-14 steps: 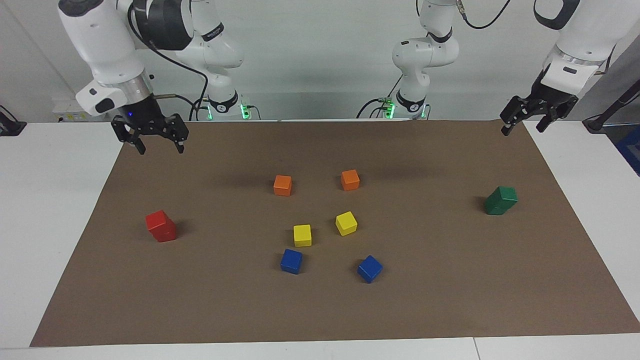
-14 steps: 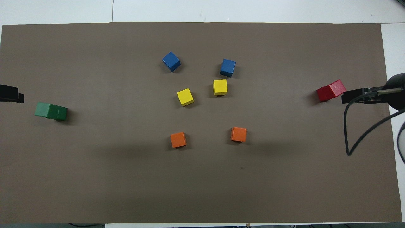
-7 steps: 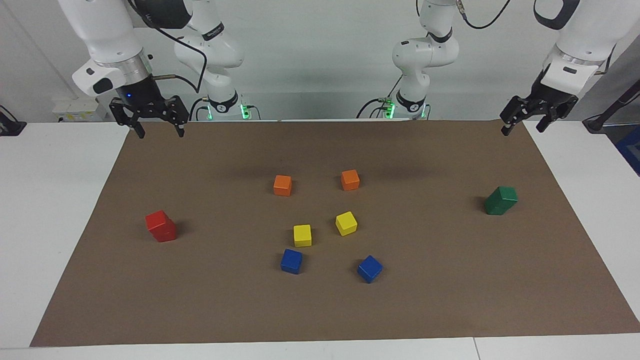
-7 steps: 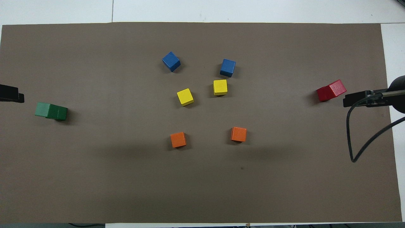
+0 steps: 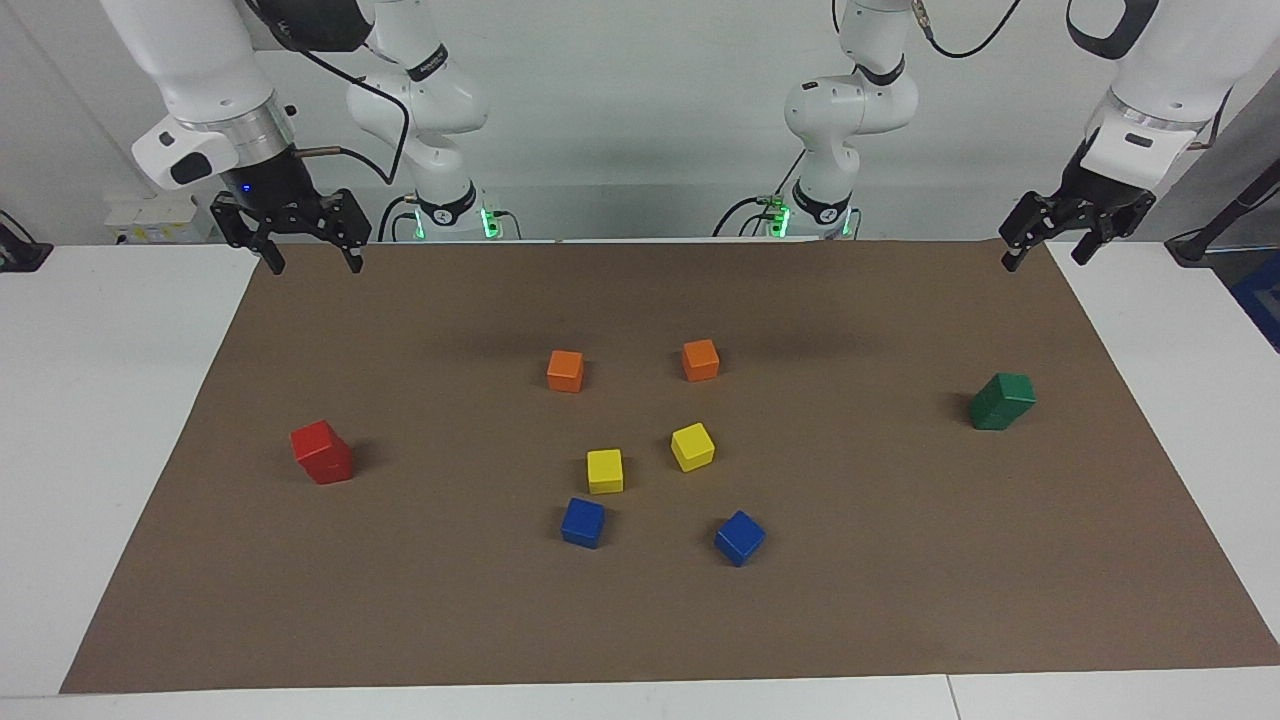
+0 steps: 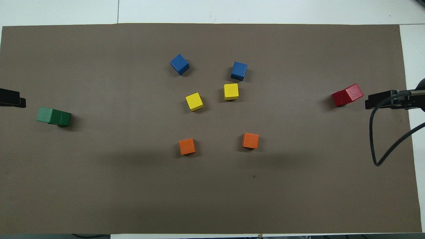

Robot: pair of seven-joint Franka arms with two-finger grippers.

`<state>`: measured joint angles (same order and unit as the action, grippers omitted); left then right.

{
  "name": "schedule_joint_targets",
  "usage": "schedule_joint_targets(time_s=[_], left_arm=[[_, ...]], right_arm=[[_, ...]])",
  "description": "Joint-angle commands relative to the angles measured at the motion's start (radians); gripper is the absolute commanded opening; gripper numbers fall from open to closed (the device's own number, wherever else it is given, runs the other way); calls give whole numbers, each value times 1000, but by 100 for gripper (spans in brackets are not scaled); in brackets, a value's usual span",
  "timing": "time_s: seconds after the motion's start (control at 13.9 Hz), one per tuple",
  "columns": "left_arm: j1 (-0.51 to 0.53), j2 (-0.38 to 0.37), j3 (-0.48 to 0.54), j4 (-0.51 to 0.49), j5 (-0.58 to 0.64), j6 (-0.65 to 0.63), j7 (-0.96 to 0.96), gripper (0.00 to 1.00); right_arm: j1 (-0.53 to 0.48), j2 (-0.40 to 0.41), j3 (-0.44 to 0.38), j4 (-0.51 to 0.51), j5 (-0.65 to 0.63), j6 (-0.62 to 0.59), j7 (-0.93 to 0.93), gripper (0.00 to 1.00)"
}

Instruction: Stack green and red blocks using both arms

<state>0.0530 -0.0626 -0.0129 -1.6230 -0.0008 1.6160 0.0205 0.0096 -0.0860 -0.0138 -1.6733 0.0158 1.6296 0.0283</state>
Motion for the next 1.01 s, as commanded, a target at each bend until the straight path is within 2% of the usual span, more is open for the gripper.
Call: schedule_joint_targets(time_s=[0.0, 0.65, 0.94], left_arm=[[-18, 7, 10, 20, 18, 2, 3, 100], [-19, 9, 10, 22, 18, 2, 1, 100], [-21, 9, 10, 22, 18, 2, 1, 100]], right_arm=[[-11, 46, -2, 67, -4, -39, 13, 99], [-28, 49, 0, 69, -7, -39, 15, 99], [-26, 48, 0, 66, -25, -76, 15, 99]])
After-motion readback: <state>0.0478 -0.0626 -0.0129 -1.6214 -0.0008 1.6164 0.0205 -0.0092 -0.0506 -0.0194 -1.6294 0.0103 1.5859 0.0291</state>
